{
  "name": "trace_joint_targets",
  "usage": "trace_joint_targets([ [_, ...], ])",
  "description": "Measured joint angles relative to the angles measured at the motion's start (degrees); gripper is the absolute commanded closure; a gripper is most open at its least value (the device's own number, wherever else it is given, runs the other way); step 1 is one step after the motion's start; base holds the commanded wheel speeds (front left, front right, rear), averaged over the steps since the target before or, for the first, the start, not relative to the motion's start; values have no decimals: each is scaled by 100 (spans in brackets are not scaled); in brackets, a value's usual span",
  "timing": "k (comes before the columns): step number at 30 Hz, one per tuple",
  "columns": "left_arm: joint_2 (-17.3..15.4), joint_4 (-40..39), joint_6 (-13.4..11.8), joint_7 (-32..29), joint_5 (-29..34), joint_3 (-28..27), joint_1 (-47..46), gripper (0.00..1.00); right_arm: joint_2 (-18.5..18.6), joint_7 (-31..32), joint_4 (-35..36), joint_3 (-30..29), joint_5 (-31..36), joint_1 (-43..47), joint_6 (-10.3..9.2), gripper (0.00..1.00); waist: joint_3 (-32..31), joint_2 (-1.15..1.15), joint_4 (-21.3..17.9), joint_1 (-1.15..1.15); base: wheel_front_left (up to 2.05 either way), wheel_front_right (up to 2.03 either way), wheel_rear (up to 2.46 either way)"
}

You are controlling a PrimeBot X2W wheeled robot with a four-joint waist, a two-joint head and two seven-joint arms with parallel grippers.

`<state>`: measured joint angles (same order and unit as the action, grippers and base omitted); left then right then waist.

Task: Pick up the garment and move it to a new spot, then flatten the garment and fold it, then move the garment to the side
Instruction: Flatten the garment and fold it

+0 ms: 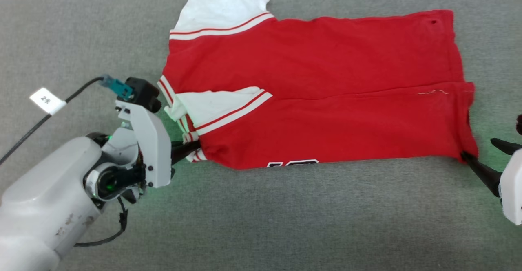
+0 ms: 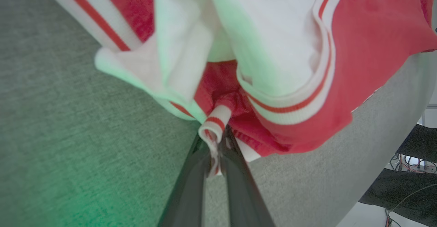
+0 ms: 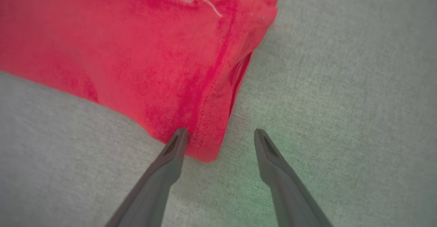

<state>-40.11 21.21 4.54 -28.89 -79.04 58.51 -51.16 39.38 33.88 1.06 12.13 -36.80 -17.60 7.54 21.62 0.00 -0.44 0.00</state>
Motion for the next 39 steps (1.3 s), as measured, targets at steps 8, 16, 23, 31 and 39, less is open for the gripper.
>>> trace_joint_targets([
  [8, 151, -141, 88, 243, 157, 12, -62, 100, 215, 1205, -246, 565, 147, -765, 0, 14, 221, 0, 193, 0, 0, 0, 0],
  [16, 248, -71, 157, 509, 269, 45, -8, 100, 54, 750, -474, 621, 110, -840, -1, 100, 137, 0, 291, 0, 0, 0, 0],
  [23, -124, -482, 177, 783, 290, 45, 437, 100, 69, 666, -187, 394, -162, -353, 0, 100, -126, 0, 244, 0, 0, 0, 0],
  [31, -860, -1623, -178, 1178, 186, -11, 1235, 100, 157, 850, 421, -111, -289, 790, 0, 100, -338, 0, 206, 0, 0, 0, 0],
  [39, -1341, -2570, -583, 1415, 87, -52, 1749, 100, 14, 894, 895, -599, -392, 1490, -1, 100, -360, 0, 148, 0, 0, 0, 0],
])
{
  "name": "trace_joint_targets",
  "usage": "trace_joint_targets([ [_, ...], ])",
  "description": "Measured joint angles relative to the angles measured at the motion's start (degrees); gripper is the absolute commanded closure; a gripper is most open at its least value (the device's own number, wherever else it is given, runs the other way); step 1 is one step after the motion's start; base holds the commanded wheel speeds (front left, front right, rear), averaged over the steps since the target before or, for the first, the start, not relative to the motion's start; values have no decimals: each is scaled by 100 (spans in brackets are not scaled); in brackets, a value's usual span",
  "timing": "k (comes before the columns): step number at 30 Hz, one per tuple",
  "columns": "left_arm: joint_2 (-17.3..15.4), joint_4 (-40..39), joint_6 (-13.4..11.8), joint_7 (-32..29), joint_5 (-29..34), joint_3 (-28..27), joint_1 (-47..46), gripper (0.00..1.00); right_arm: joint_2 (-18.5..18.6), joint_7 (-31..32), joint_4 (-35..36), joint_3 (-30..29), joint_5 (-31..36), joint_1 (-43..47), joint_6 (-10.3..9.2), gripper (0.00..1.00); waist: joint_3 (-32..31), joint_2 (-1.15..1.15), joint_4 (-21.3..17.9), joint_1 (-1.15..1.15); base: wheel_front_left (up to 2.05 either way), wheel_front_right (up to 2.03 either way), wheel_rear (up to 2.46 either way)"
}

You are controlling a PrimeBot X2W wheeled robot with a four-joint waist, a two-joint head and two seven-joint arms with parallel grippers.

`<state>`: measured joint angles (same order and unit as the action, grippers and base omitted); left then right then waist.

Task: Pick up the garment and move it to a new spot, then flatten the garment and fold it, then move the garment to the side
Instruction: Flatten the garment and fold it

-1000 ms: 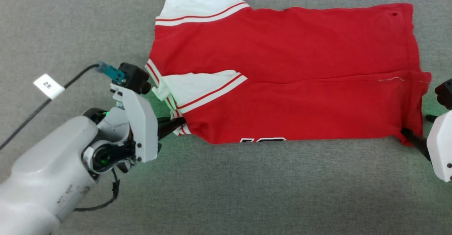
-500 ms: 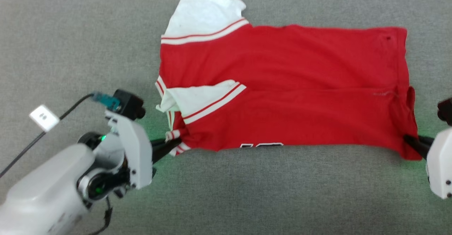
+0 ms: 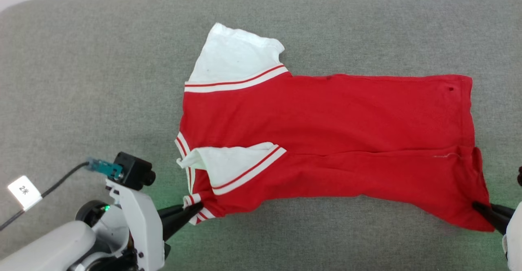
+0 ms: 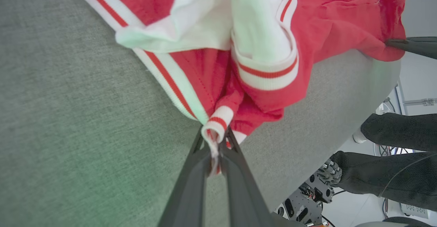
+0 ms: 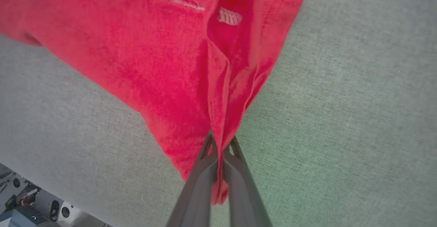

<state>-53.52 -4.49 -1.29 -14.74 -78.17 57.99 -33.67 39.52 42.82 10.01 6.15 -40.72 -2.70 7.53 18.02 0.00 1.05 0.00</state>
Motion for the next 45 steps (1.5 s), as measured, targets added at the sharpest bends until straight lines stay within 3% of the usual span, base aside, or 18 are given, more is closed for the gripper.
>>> trace_joint_targets([
  [1, -2, -59, -24, 18, 3, 9, 20, 100, -46, -54, 11, -41, 8, -3, 0, 85, -4, 0, -6, 0, 0, 0, 0],
  [2, -1, -107, -24, 96, 37, -2, 25, 93, -73, -78, 11, -48, 51, -2, 0, 59, -11, 0, -10, 0, 0, 0, 0],
  [3, 4, -131, -53, 199, 67, -51, 25, 22, -78, -105, 23, -36, 87, -2, 0, 11, -19, 0, -13, 0, 0, 0, 0],
  [4, 2, -145, -91, 274, 66, -87, 25, 0, -73, -178, 71, -8, 126, -2, 0, 0, -29, 0, -15, 0, 0, 0, 0],
  [8, -110, -226, -283, 735, 111, -300, 160, 0, -147, -701, 131, -67, 272, -52, 0, 0, -74, 0, -22, 0, 0, 0, 0],
  [14, -229, -229, -535, 1857, 221, -749, 446, 0, -428, -1971, 12, -65, 776, -408, 1, 0, -126, 0, -45, 0, 0, 0, 0],
  [18, -82, 80, -555, 2654, 319, -1124, 466, 0, -914, -3075, -193, -112, 1118, -887, 1, 0, -95, 0, -114, 0, 0, 0, 0],
  [22, 131, 715, -724, 2917, 771, -1497, 255, 0, -1486, -3839, -536, -185, 1227, -1183, 1, 0, -82, 0, -245, 0, 0, 0, 0],
  [27, 539, 1567, -323, 2963, 844, -1997, -319, 0, -1897, -4334, -792, -57, 1260, -1384, 0, 0, -83, 0, -525, 0, 0, 0, 0],
  [34, 724, 3290, 9, 1867, 972, -1771, -1711, 0, -2142, -4598, -735, 185, 1171, -1535, 0, 0, 21, 0, -1086, 0, 0, 0, 0],
  [45, 888, 5146, 645, -708, 1196, -1039, -3282, 0, -2184, -4686, -549, 397, 1053, -1545, 0, 0, 364, 0, -1915, 0, 0, 0, 0],
])
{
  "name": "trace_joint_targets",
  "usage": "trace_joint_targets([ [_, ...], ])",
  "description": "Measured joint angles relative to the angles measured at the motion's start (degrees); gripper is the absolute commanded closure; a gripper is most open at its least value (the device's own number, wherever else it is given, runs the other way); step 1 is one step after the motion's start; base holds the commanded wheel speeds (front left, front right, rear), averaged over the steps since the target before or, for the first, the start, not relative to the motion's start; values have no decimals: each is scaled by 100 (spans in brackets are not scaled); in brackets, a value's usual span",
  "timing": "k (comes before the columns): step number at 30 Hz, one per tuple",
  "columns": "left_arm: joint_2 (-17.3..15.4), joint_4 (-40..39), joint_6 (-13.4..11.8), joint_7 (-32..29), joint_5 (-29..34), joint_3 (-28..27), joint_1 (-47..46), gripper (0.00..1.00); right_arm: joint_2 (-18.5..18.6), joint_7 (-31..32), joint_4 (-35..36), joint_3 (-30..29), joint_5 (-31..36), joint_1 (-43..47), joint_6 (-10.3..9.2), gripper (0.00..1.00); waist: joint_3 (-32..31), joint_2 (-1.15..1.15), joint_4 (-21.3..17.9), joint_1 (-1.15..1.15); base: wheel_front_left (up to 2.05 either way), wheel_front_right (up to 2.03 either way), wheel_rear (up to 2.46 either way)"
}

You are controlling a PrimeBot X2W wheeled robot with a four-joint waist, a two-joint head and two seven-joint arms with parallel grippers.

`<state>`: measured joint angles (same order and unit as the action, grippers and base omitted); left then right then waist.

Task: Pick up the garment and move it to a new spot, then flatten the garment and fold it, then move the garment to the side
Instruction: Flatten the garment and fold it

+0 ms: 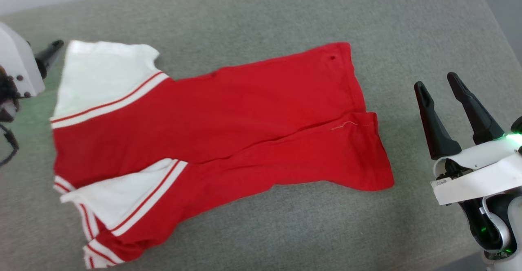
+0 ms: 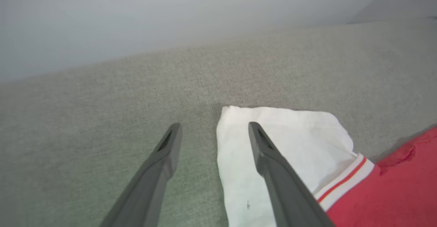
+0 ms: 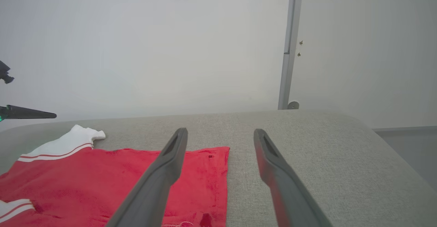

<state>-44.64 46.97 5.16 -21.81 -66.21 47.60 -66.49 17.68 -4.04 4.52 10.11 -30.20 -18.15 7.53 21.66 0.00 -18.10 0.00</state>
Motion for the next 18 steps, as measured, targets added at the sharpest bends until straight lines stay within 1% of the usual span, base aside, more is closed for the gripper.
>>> trace_joint_targets([
  [2, 55, 194, 51, -490, 0, 113, -224, 0, 12, 3, 16, 0, -1, -10, 0, 0, 103, 0, -79, 0, 0, 0, 0],
  [5, 86, 410, 124, -984, -119, 127, -548, 0, 23, 32, 56, 44, -11, -73, 0, 0, 261, 0, -175, 0, 0, 0, 0],
  [8, 91, 581, 154, -1638, -63, 339, -748, 0, 54, 54, 81, 79, -16, -113, 0, 0, 405, 0, -250, 0, 0, 0, 0],
  [9, 98, 619, 168, -1802, -59, 394, -753, 0, 63, 56, 89, 78, -16, -113, 0, 0, 448, 0, -268, 0, 0, 0, 0],
  [11, 93, 632, 191, -1928, -105, 383, -883, 0, 75, 90, 118, 75, -15, -117, 0, 0, 517, 0, -288, 0, 0, 0, 0],
  [12, 115, 642, 193, -1924, -164, 349, -914, 7, 85, 104, 129, 70, -15, -119, 0, 0, 547, 0, -291, 0, 0, 0, 0],
  [13, 151, 658, 193, -1928, -209, 333, -920, 49, 113, 136, 138, 73, -15, -130, 0, 0, 571, 0, -286, 0, 0, 0, 0],
  [14, 163, 647, 197, -1951, -208, 358, -927, 69, 154, 166, 145, 91, -16, -170, 0, 0, 587, 0, -270, 0, 0, 0, 0],
  [15, 166, 624, 198, -1952, -197, 387, -940, 100, 189, 235, 154, 126, -27, -247, 0, 0, 596, 0, -248, 0, 0, 0, 0],
  [18, 197, 523, 218, -1947, -304, 388, -940, 100, 304, 589, 100, 277, -141, -616, 0, 0, 628, 0, -181, 0, 0, 0, 0],
])
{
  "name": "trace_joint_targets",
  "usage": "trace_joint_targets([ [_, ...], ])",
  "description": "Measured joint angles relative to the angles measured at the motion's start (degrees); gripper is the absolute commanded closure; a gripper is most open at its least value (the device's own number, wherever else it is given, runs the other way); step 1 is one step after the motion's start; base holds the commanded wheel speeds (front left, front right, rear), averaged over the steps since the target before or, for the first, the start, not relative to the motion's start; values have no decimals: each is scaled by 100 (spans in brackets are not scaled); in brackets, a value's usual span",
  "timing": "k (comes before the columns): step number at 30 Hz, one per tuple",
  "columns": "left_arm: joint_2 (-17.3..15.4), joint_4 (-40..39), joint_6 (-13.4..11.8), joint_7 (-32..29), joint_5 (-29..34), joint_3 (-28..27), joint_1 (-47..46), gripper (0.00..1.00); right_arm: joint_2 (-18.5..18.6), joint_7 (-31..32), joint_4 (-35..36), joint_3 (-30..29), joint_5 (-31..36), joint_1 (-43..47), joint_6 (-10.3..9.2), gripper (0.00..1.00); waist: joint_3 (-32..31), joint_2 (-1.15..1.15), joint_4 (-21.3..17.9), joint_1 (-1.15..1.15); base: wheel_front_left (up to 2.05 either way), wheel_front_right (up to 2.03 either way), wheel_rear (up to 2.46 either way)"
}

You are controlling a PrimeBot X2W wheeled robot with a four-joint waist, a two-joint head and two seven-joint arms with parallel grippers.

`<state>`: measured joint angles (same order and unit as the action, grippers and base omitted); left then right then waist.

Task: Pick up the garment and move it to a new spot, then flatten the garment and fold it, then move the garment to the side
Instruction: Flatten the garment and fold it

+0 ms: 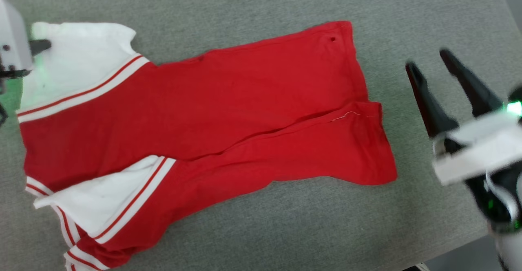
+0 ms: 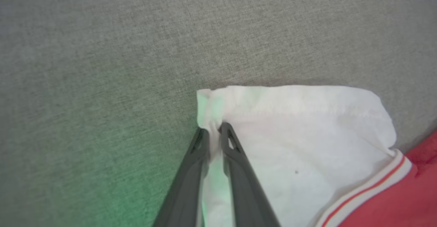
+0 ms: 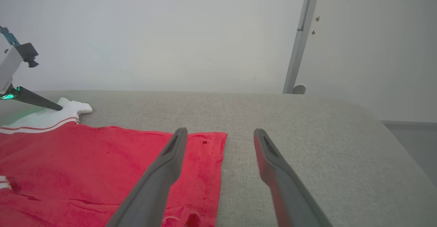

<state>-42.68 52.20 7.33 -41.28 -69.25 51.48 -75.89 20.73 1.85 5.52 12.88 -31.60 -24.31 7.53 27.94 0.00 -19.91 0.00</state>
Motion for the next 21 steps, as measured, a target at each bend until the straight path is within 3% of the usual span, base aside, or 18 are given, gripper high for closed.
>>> trace_joint_targets([
  [5, 108, -283, -1, 156, -181, 13, 1, 100, 257, 1490, -727, 500, -87, -1157, -1, 0, 65, 0, 129, 0, 0, 0, 0],
  [6, 108, -283, -1, 156, -181, 13, 1, 100, 257, 1490, -727, 500, -87, -1157, -1, 0, 65, 0, 129, 0, 0, 0, 0],
  [7, 188, -364, -1, 200, -207, 36, -11, 100, 357, 2125, -980, 975, -240, -1732, 1, 0, 98, 0, 215, 0, 0, 0, 0],
  [10, 271, -458, -1, 233, -229, 114, -96, 100, 549, 2977, -1582, 1446, -452, -2560, 0, 0, 162, 0, 358, 0, 0, 0, 0],
  [13, 341, -531, -1, 258, -230, 169, -177, 100, 545, 3356, -2047, 1599, -631, -3019, 0, 0, 218, 0, 455, 0, 0, 0, 0],
  [16, 437, -695, -1, 267, -244, 301, -328, 100, 412, 3818, -3007, 1740, -900, -3800, 0, 0, 348, 0, 646, 0, 0, 0, 0],
  [21, 509, -813, 18, 337, -312, 438, -461, 100, 378, 4373, -3813, 2257, -990, -4188, 0, 0, 491, 0, 843, 0, 0, 0, 0],
])
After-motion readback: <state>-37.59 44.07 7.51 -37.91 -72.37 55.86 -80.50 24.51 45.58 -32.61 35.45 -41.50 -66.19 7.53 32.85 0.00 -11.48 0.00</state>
